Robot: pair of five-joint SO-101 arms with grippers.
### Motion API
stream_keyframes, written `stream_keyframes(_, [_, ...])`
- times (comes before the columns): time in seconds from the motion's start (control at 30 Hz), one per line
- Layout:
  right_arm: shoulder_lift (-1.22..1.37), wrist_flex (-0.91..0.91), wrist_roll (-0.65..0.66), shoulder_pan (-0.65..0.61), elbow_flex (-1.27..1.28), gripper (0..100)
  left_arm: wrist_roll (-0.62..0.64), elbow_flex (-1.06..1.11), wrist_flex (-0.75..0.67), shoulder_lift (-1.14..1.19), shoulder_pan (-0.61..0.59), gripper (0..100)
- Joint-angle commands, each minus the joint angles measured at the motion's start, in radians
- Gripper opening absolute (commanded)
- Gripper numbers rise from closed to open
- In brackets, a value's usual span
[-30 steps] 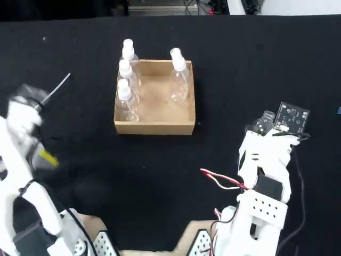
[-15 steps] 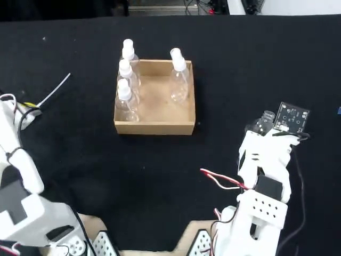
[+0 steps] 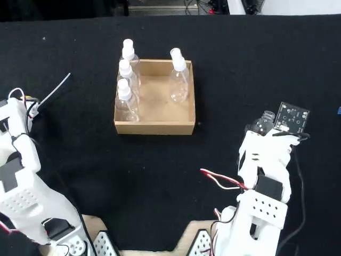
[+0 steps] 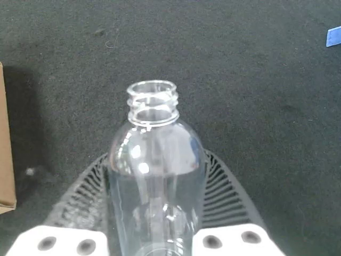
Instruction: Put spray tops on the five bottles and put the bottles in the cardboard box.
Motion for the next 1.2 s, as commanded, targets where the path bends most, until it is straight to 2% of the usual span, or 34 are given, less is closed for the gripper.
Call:
stream_keyframes(0.0, [-0.031,-0.029,-0.006,-0.014,-0.002,1.1,0.061,-0.059,-0.071,-0.008,-0.025,30])
stream_keyframes(0.53, [-0.031,-0.029,-0.006,-0.012,-0.002,1.1,0.068,-0.059,-0.071,-0.002,0.008,30])
stream_keyframes(0.6, [-0.031,-0.029,-0.006,-0.012,-0.002,1.1,0.068,-0.059,-0.069,-0.002,0.010,26])
stream_keyframes(0.77, [-0.031,-0.029,-0.006,-0.011,-0.002,1.1,0.069,-0.031,-0.068,-0.003,0.008,10])
stream_keyframes(0.87, [-0.031,-0.029,-0.006,-0.011,-0.002,1.1,0.061,-0.002,-0.064,-0.012,0.005,8])
stream_keyframes(1.0, [-0.031,-0.029,-0.006,-0.009,-0.002,1.1,-0.075,-0.071,0.069,-0.014,-0.021,8])
stream_keyframes(1.17, [-0.031,-0.029,-0.006,-0.011,-0.002,1.1,-0.390,-0.234,0.275,-0.003,-0.074,8])
